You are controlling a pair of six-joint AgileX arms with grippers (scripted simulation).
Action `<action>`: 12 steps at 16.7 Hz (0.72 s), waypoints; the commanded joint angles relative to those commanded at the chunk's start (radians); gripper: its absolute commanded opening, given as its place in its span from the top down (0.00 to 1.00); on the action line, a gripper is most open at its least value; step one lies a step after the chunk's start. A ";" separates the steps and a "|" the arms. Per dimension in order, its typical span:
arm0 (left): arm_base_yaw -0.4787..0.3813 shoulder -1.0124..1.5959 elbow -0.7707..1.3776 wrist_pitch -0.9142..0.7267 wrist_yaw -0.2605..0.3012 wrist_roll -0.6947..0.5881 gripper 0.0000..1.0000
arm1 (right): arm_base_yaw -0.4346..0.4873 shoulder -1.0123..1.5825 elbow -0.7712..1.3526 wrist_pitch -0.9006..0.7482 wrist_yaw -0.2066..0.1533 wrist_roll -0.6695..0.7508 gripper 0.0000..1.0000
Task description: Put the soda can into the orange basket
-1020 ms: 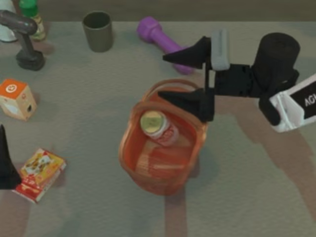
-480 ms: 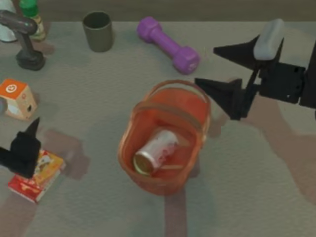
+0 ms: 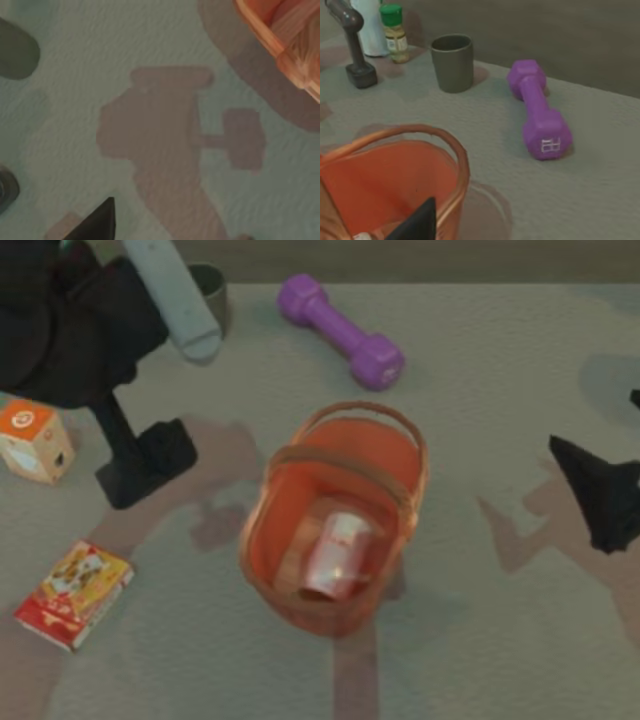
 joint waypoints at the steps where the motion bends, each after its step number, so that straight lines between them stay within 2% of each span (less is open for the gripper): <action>1: -0.029 0.097 0.096 -0.066 -0.002 0.050 0.00 | -0.015 -0.106 -0.048 -0.051 0.049 0.001 0.00; 4: -0.109 0.373 0.368 -0.253 -0.010 0.194 0.00 | -0.056 -0.417 -0.173 -0.193 0.187 0.003 0.00; 7: -0.178 0.610 0.602 -0.412 -0.019 0.319 0.00 | -0.091 -0.690 -0.267 -0.306 0.305 0.006 0.00; 10: -0.229 0.784 0.772 -0.527 -0.026 0.412 0.00 | -0.117 -0.885 -0.324 -0.382 0.393 0.009 0.00; 12: -0.251 0.861 0.848 -0.579 -0.029 0.454 0.00 | -0.128 -0.965 -0.345 -0.412 0.431 0.011 0.00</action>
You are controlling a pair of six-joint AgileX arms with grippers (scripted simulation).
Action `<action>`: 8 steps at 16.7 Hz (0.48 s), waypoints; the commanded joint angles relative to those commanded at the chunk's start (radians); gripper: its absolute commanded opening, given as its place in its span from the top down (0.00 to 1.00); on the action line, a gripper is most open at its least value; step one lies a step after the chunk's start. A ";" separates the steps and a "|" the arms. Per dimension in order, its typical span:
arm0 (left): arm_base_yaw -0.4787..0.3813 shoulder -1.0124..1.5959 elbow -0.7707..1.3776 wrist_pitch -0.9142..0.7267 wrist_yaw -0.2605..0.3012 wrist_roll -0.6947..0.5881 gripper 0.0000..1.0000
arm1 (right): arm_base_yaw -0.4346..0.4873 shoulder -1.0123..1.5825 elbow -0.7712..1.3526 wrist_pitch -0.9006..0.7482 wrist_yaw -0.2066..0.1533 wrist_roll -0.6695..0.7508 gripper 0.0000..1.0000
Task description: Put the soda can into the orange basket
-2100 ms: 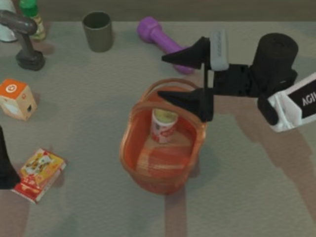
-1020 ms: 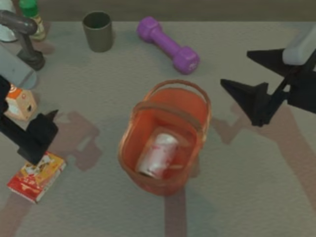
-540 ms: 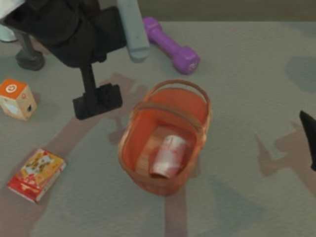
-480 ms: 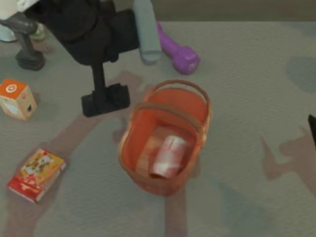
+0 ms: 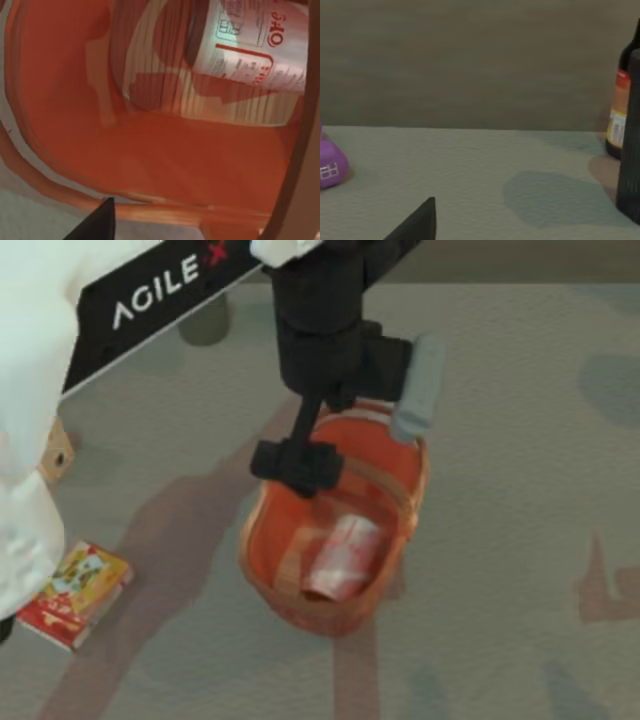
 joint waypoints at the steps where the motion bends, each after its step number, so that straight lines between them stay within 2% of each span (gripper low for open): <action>1: -0.007 0.024 0.024 -0.016 -0.001 0.013 0.00 | -0.003 -0.024 -0.005 -0.009 0.012 0.000 0.00; 8: -0.007 0.037 0.032 -0.021 -0.001 0.021 0.00 | -0.005 -0.038 -0.008 -0.013 0.018 0.001 0.00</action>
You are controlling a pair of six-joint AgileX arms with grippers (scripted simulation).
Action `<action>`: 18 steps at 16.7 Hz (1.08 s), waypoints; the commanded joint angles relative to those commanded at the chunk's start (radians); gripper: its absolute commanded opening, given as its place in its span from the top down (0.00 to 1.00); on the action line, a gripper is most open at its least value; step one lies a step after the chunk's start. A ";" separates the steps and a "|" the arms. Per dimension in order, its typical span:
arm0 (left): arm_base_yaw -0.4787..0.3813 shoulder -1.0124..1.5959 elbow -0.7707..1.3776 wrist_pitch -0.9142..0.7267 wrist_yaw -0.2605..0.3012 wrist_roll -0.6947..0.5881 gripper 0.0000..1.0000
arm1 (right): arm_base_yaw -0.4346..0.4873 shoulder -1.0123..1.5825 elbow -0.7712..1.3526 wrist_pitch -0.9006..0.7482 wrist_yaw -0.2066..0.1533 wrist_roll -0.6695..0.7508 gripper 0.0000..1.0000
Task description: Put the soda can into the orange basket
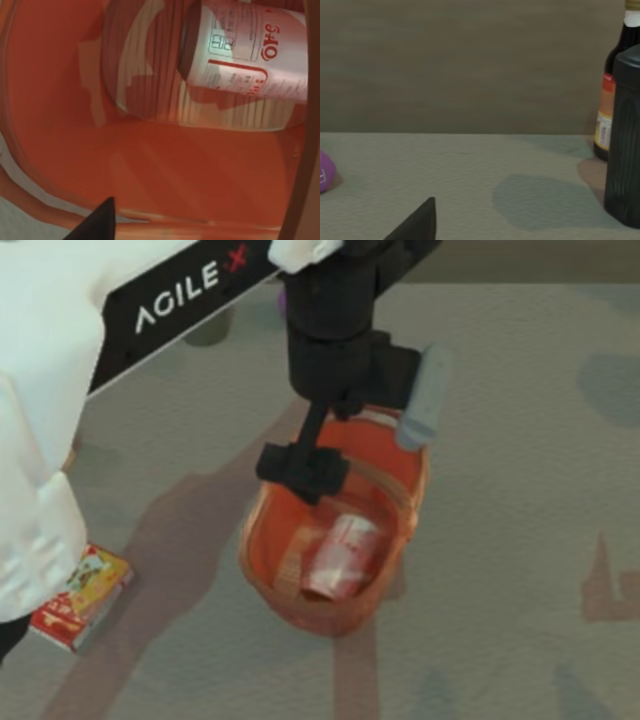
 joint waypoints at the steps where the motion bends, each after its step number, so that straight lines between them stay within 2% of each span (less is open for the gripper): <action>1: -0.001 -0.002 -0.013 0.011 0.000 0.001 0.00 | 0.000 0.000 0.000 0.000 0.000 0.000 0.00; 9: -0.003 -0.014 -0.099 0.085 -0.001 0.001 0.00 | 0.000 0.000 0.000 0.000 0.000 0.000 0.00; 18: -0.003 -0.014 -0.099 0.085 -0.001 0.001 0.68 | 0.000 0.000 0.000 0.000 0.000 0.000 0.00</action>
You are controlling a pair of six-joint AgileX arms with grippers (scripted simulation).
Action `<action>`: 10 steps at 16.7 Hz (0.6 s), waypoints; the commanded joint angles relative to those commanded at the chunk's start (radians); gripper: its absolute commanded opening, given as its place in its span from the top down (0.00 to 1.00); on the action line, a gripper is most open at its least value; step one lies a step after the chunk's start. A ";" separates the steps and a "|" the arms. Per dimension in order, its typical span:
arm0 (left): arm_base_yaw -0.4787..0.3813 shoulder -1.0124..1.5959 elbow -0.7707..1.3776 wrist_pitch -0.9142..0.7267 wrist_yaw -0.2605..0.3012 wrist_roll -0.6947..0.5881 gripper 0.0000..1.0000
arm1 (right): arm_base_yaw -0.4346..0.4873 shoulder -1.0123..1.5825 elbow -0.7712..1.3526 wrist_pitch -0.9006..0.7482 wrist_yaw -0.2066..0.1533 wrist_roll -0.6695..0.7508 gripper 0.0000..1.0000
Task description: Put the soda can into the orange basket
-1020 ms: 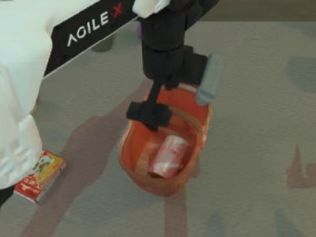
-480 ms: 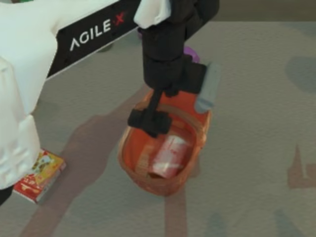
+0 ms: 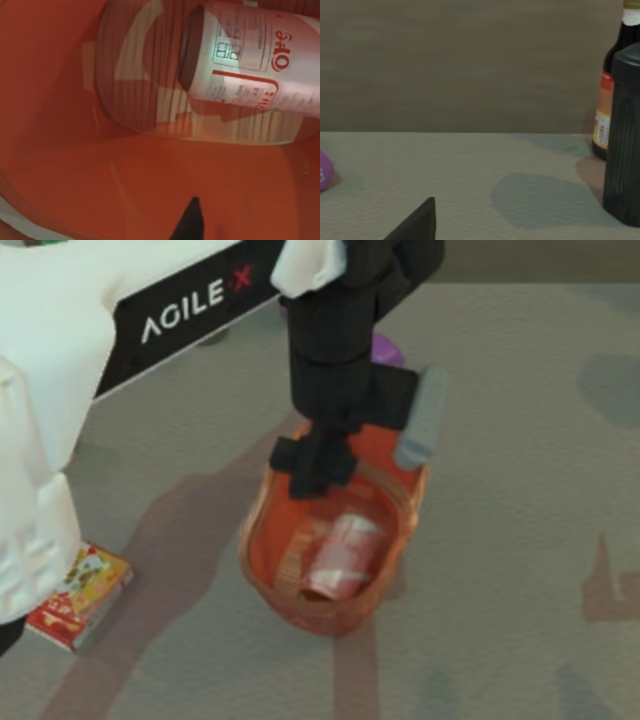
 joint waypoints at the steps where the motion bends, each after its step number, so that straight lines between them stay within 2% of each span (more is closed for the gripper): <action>1: 0.000 0.000 0.000 0.000 0.000 0.000 0.75 | 0.000 0.000 0.000 0.000 0.000 0.000 0.00; 4: 0.000 0.000 0.000 0.000 0.000 0.000 0.98 | 0.000 0.000 0.000 0.000 0.000 0.000 0.00; 10: 0.000 0.000 0.000 0.000 0.000 0.000 1.00 | 0.000 0.000 0.000 0.000 0.000 0.000 0.00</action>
